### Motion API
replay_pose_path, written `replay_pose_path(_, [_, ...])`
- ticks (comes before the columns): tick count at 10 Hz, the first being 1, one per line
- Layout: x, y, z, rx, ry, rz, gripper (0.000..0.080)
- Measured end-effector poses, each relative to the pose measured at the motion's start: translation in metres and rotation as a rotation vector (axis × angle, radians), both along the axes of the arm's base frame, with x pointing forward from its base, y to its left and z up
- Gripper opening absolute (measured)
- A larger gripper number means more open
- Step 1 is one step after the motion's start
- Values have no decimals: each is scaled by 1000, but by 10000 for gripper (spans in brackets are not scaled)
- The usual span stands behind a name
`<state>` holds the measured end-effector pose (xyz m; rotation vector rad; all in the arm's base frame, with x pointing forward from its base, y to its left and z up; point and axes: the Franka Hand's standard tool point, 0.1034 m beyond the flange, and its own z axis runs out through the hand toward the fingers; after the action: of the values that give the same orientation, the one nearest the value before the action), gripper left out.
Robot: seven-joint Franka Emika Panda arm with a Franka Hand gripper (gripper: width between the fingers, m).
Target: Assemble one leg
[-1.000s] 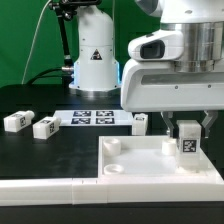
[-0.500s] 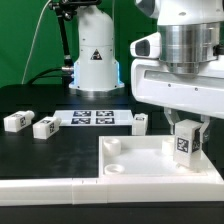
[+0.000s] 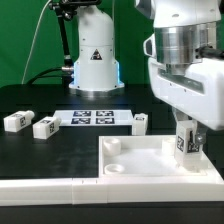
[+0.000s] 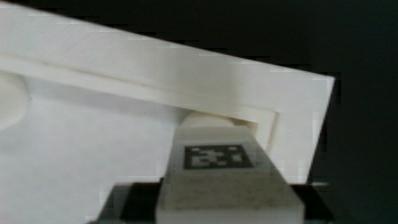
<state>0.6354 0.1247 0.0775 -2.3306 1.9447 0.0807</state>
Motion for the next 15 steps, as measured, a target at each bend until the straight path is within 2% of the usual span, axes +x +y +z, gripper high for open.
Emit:
replay_pose_path(1, [0, 0, 0, 0, -1, 7, 291])
replay_pose_path(2, [0, 0, 0, -1, -6, 51, 395])
replay_pose_path(3, [0, 0, 0, -2, -9, 80, 395])
replay_pose_path(4, [0, 1, 0, 0, -9, 78, 565])
replay_pose_path(5, [-1, 1, 0, -9, -12, 193, 565])
replay_pose_path(6, [-3, 2, 0, -11, -14, 339, 632])
replay_pose_path(7, [-4, 2, 1, -10, -16, 448, 644])
replay_pose_path(10, [-3, -1, 3, -52, -6, 921, 649])
replay_pose_path(13, [2, -8, 0, -48, -17, 1251, 649])
replay_pose_path(15, [2, -7, 2, -45, -33, 1373, 649])
